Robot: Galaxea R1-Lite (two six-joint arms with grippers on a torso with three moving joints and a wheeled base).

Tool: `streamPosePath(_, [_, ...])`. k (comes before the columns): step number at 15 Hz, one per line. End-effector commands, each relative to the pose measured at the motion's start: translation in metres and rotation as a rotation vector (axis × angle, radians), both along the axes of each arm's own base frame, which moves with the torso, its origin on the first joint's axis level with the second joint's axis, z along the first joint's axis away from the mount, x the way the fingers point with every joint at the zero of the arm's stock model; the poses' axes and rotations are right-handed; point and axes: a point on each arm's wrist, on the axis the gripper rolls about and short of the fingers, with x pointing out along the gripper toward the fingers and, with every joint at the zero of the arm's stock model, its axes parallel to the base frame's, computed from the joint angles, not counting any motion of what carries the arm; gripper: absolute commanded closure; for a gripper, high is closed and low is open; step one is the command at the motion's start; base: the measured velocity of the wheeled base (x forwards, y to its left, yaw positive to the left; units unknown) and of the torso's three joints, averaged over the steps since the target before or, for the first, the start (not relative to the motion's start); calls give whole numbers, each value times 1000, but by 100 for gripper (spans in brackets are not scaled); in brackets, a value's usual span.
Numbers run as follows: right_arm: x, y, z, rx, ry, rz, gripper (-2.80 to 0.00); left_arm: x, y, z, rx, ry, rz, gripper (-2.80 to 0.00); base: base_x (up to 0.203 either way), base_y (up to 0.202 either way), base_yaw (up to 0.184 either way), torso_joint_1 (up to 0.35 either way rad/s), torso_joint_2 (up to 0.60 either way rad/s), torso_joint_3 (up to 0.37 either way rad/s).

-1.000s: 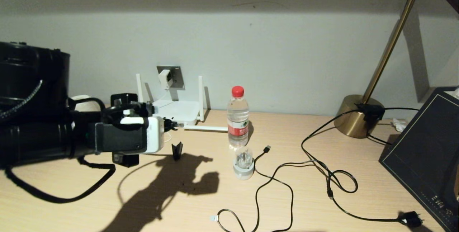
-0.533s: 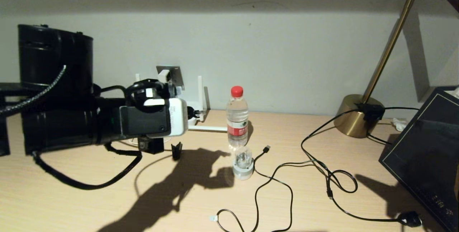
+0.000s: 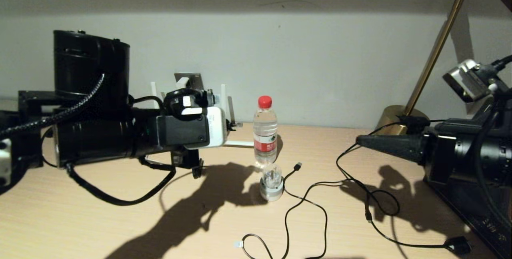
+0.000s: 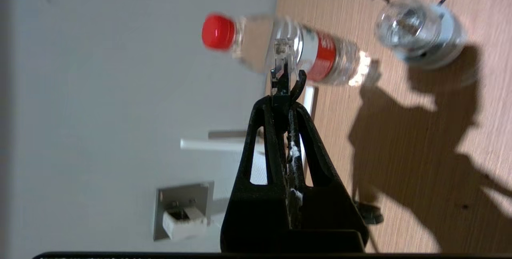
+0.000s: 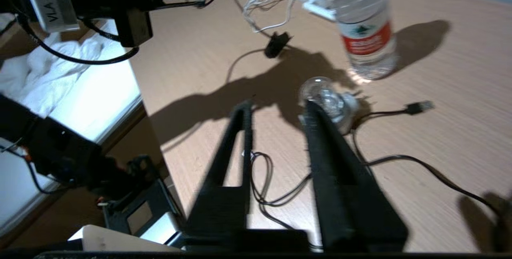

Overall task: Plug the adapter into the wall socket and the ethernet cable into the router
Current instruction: Hand it to the other hand

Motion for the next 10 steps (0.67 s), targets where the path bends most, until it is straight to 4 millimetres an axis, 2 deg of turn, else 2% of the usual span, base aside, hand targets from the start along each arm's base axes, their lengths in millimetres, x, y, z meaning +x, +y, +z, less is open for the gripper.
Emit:
streamPosePath(1, [12, 21, -9, -11, 13, 56, -280, -3, -2, 1, 1, -9, -17, 0, 0, 0, 0, 0, 0, 0])
streamPosePath(3, [13, 35, -6, 18, -61, 102, -280, -1, -4, 2, -4, -17, -19, 0, 0, 0, 0, 0, 0, 0])
streamPosePath(6, [14, 54, -4, 37, -73, 151, -280, 4, -17, 10, -21, -43, -44, 0, 0, 0, 0, 0, 0, 0])
streamPosePath(10, [27, 73, -4, 22, -78, 94, -280, -3, -35, 12, -34, -50, -105, 0, 0, 0, 0, 0, 0, 0])
